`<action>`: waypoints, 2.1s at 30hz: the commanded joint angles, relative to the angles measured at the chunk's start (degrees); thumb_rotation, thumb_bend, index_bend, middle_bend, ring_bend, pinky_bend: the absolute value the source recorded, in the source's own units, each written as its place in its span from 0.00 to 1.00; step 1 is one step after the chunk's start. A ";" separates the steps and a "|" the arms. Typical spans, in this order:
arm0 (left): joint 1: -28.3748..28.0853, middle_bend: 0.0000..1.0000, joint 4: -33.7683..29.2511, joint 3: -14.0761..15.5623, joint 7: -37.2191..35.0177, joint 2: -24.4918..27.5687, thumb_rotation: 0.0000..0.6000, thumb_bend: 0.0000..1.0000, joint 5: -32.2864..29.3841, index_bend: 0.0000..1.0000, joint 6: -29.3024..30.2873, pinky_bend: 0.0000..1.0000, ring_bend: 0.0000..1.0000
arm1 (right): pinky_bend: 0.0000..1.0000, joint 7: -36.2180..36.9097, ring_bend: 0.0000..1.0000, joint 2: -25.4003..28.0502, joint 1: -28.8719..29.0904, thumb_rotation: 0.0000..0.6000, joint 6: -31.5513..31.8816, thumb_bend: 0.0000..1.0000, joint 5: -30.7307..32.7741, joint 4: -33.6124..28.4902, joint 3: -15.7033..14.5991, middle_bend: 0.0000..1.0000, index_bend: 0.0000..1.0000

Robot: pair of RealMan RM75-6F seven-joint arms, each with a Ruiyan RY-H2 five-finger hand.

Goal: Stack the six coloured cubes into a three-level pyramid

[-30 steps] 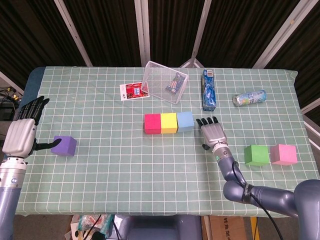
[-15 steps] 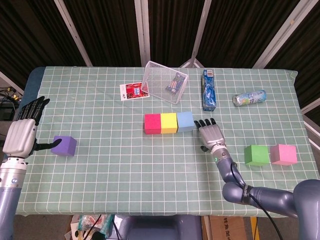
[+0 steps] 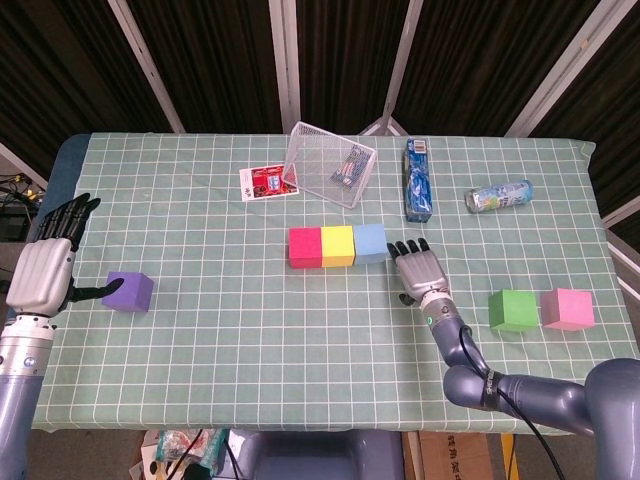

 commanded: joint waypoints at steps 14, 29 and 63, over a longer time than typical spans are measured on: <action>0.03 0.00 -0.01 -0.04 -0.20 0.08 1.00 0.11 0.06 0.00 -0.03 0.00 0.00 | 0.00 -0.53 0.07 -0.07 0.26 1.00 0.06 0.30 0.51 -0.66 -0.38 0.10 0.00; -0.04 0.00 0.11 0.00 -0.16 -0.05 1.00 0.11 -0.01 0.00 -0.15 0.00 0.00 | 0.00 -0.56 0.07 -0.24 0.38 1.00 0.39 0.30 0.69 -0.42 -0.38 0.09 0.00; -0.29 0.00 1.39 0.68 0.86 -0.98 1.00 0.11 -0.07 0.00 -0.62 0.00 0.00 | 0.00 4.10 0.03 8.37 -7.50 1.00 14.15 0.30 -5.32 -9.66 0.56 0.06 0.00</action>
